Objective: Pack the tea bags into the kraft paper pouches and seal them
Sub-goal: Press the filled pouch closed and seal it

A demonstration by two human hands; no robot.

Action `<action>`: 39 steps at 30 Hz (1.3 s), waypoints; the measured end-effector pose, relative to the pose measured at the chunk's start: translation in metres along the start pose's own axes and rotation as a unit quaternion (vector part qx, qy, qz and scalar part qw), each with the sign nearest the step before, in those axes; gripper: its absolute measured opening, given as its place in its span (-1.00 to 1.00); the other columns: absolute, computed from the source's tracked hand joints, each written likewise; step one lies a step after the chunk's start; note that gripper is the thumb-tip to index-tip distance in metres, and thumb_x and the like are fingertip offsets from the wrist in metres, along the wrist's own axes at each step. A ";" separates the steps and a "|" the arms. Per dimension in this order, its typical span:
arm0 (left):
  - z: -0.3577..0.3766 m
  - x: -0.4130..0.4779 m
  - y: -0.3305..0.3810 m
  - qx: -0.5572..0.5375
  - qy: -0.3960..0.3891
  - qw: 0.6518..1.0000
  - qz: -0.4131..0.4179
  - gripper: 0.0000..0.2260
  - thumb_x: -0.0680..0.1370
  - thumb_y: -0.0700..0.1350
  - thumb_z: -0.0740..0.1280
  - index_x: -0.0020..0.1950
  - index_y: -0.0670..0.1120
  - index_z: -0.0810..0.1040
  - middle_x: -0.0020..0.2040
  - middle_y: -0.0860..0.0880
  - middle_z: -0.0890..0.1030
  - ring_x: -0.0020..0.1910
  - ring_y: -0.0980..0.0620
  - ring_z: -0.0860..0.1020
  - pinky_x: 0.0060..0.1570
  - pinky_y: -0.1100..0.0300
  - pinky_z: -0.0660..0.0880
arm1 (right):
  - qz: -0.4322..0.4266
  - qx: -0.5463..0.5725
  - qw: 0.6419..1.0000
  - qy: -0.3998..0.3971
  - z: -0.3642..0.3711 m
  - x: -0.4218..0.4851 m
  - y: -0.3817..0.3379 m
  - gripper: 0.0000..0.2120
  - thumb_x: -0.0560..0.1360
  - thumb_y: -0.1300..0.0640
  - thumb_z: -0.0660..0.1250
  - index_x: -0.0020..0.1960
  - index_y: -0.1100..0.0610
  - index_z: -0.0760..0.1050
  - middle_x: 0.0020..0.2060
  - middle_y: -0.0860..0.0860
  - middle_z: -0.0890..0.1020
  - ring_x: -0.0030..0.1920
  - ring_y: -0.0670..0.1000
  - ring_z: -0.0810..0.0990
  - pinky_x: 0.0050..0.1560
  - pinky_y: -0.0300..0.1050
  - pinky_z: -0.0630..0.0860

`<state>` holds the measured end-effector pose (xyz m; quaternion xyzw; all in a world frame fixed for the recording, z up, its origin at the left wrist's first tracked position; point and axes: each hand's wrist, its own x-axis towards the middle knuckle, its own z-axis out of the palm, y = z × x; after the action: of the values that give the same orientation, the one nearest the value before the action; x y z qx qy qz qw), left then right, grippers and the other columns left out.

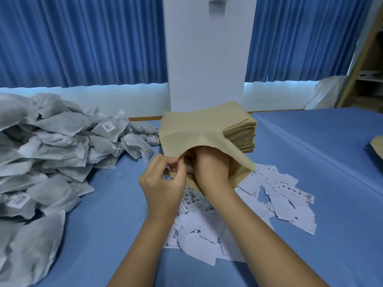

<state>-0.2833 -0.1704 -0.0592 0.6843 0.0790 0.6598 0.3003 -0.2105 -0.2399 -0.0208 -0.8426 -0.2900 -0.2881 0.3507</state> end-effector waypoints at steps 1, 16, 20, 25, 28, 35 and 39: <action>-0.001 0.001 -0.001 0.008 0.000 1.000 0.001 -0.86 0.41 -0.30 0.39 -0.34 -0.17 0.52 -0.39 0.02 0.50 -0.36 0.14 0.43 -0.38 0.25 0.40 | 0.038 0.077 0.992 -0.088 0.000 -0.002 0.001 -0.87 0.49 0.19 0.32 0.01 0.07 0.57 -0.13 -0.04 0.62 -0.18 -0.17 0.54 -0.11 -0.15 0.45; -0.008 0.012 -0.009 -0.033 -0.026 0.989 -0.143 -0.66 0.45 -0.47 0.26 -0.06 -0.06 0.67 -0.04 -0.05 0.56 -0.13 0.21 0.51 -0.25 0.43 0.39 | 0.417 0.546 0.714 -0.134 -0.023 -0.024 0.040 -0.66 0.54 -0.01 0.32 0.18 0.22 0.49 0.11 0.18 0.61 0.08 0.10 0.61 0.15 0.11 0.54; -0.007 0.013 -0.003 -0.071 -0.002 0.973 -0.219 -0.78 0.50 -0.33 0.30 0.00 -0.11 0.67 0.12 -0.03 0.48 -0.05 0.37 0.50 -0.19 0.48 0.42 | 0.422 0.674 0.591 -0.137 -0.014 -0.027 0.047 -0.87 0.57 0.23 0.27 -0.02 0.26 0.58 -0.11 0.14 0.70 -0.11 0.04 0.69 -0.03 -0.05 0.61; -0.002 0.014 -0.005 -0.186 0.046 0.848 -0.494 -0.22 0.48 0.05 0.42 0.55 -0.06 0.05 0.41 -0.05 0.34 0.24 0.06 0.51 0.18 0.00 0.52 | 0.452 0.627 0.631 -0.064 -0.011 -0.028 0.049 -0.95 0.55 0.37 0.26 -0.04 0.35 0.49 -0.11 0.18 0.63 -0.10 0.07 0.64 -0.28 -0.19 0.63; -0.001 0.012 -0.007 -0.269 0.067 0.758 -0.591 -0.25 0.48 -0.01 0.44 0.50 -0.18 0.09 0.22 -0.14 0.54 0.08 0.03 0.61 0.01 0.09 0.60 | 0.456 0.625 0.632 -0.052 -0.011 -0.031 0.049 -0.94 0.54 0.37 0.27 -0.10 0.32 0.50 -0.16 0.16 0.65 -0.16 0.05 0.65 -0.32 -0.22 0.62; 0.004 0.003 -0.018 -0.356 -0.057 0.686 -0.632 -0.83 0.55 -0.18 0.36 0.08 -0.23 0.55 0.00 -0.17 0.68 -0.04 -0.04 0.67 -0.15 0.09 0.61 | 0.472 0.661 0.582 -0.032 -0.008 -0.043 0.043 -0.89 0.45 0.30 0.42 -0.04 0.30 0.57 -0.25 0.11 0.69 -0.32 -0.03 0.66 -0.40 -0.28 0.55; -0.001 0.005 -0.019 -0.315 -0.027 0.734 -0.602 -0.93 0.56 -0.24 0.33 0.02 -0.20 0.54 -0.08 -0.12 0.68 -0.13 0.01 0.67 -0.29 0.25 0.59 | 0.480 0.723 0.496 -0.022 -0.005 -0.044 0.038 -0.88 0.45 0.33 0.40 -0.02 0.28 0.56 -0.12 0.12 0.68 -0.15 0.00 0.64 -0.37 -0.28 0.55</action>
<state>-0.2781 -0.1520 -0.0652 0.3780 0.2538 0.3096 0.8348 -0.2149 -0.2790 -0.0640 -0.3098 0.0448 0.2538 0.9152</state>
